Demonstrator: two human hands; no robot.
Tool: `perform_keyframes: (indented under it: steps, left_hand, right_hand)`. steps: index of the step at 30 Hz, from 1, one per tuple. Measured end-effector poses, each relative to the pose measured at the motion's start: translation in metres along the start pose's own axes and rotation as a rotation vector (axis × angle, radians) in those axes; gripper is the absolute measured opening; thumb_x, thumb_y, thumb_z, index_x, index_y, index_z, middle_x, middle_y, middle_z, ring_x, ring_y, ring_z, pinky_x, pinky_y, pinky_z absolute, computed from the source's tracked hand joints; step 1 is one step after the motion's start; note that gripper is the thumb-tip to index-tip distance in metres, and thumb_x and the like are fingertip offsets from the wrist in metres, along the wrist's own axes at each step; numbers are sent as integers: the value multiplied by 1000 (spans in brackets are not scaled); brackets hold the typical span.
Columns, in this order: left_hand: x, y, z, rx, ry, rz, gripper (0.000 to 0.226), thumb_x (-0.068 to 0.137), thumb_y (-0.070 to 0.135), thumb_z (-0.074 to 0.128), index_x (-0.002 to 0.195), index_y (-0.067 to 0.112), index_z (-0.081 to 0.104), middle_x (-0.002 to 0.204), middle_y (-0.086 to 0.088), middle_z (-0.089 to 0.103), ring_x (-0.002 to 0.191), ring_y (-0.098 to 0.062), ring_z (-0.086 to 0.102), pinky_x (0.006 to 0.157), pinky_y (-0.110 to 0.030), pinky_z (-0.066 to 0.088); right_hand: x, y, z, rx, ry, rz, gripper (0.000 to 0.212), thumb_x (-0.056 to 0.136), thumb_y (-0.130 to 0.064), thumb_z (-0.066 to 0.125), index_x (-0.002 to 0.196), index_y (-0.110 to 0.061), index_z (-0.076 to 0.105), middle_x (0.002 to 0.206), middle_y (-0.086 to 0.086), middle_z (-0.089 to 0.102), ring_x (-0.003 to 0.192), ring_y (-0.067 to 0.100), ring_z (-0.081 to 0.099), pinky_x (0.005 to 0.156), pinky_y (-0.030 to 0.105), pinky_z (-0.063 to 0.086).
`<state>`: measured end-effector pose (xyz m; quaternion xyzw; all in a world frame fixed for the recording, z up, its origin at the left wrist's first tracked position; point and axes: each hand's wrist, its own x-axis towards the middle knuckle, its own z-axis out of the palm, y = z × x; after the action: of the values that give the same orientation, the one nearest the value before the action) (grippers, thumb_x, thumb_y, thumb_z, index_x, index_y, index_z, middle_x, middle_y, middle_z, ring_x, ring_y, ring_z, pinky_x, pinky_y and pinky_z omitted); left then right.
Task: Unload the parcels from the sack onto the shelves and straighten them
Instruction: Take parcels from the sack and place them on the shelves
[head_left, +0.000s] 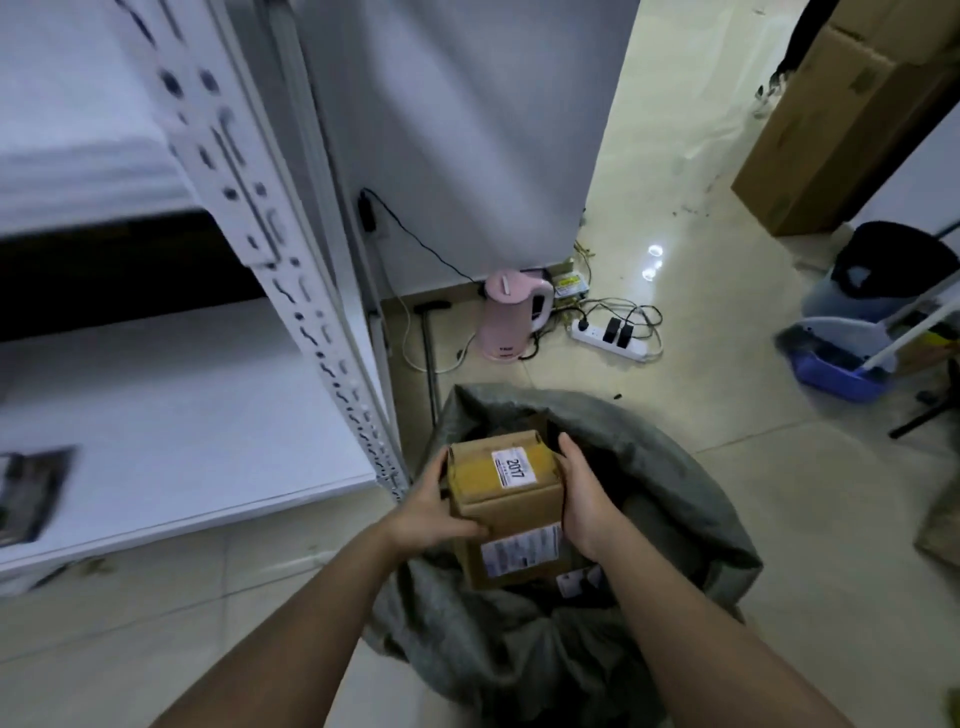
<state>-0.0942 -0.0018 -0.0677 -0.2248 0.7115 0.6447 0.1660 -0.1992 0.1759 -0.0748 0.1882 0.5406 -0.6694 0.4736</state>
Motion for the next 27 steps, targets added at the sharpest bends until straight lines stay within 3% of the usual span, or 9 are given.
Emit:
perform_keyframes:
  steps: [2, 4, 7, 10, 14, 18, 23, 25, 27]
  left_hand:
    - [-34, 27, -3, 81, 7, 37, 125, 65, -3, 83, 152, 17, -4, 135, 9, 32, 125, -8, 37, 81, 3, 38]
    - [-70, 57, -8, 167, 34, 73, 127, 63, 4, 86, 151, 18, -4, 133, 12, 29, 126, -8, 35, 87, 2, 36]
    - [-127, 95, -14, 376, 104, 165, 124, 59, 26, 89, 148, 24, 3, 137, 6, 32, 123, -10, 42, 100, -22, 42]
    - [-186, 125, -24, 584, 254, 259, 115, 58, 42, 84, 146, 24, 11, 142, 2, 33, 116, -15, 51, 90, -33, 51]
    - [-258, 149, -40, 867, 393, 377, 109, 59, 37, 83, 144, 21, 16, 147, -4, 34, 99, -21, 62, 65, -28, 53]
    - [-323, 157, -61, 1028, 511, 412, 115, 44, 31, 92, 139, 10, 32, 137, -13, 52, 99, -25, 67, 67, -28, 56]
    - [-382, 132, -85, 998, 575, 360, 108, 67, 71, 63, 150, 18, 20, 155, -6, 25, 126, -15, 48, 99, -30, 44]
    - [-401, 121, -91, 786, 686, 241, 101, 75, 82, 41, 151, 32, -2, 160, 7, -2, 132, -3, 28, 107, -28, 34]
    - [-412, 116, -99, 396, 800, 67, 97, 78, 75, 44, 152, 29, 1, 160, 7, -2, 138, -9, 26, 109, -32, 31]
  right_hand:
    - [-39, -10, 21, 1, 8, 0, 64, 93, -66, 29, 89, -27, 79, 103, 12, 74, 91, 27, 72, 62, 31, 58]
    - [-81, -22, 42, -23, 28, 1, 63, 95, -64, 28, 91, -27, 79, 104, 10, 74, 91, 24, 72, 61, 27, 57]
    - [-136, -35, 71, -48, 54, -3, 58, 95, -61, 33, 102, -21, 74, 105, 9, 74, 91, 23, 72, 62, 28, 56]
    - [-188, -48, 103, -50, 81, 20, 59, 90, -65, 40, 113, -20, 69, 107, 12, 73, 98, 30, 70, 85, 43, 54]
    - [-240, -61, 144, -189, -15, 221, 76, 68, -81, 47, 93, -17, 80, 102, 14, 73, 98, 34, 68, 83, 46, 45]
    - [-267, -59, 180, -346, -162, 338, 73, 71, -73, 58, 116, -17, 68, 111, 14, 71, 112, 34, 60, 89, 47, 48]
    - [-275, -34, 230, -481, -282, 255, 66, 69, -60, 65, 121, -20, 62, 108, 10, 73, 104, 27, 65, 75, 36, 49]
    - [-278, -26, 249, -541, -336, 167, 72, 61, -56, 72, 124, -23, 58, 107, 6, 73, 98, 23, 69, 72, 33, 52]
    - [-279, -20, 268, -623, -394, 61, 84, 59, -48, 79, 134, -26, 48, 114, 6, 70, 98, 22, 70, 73, 33, 56]
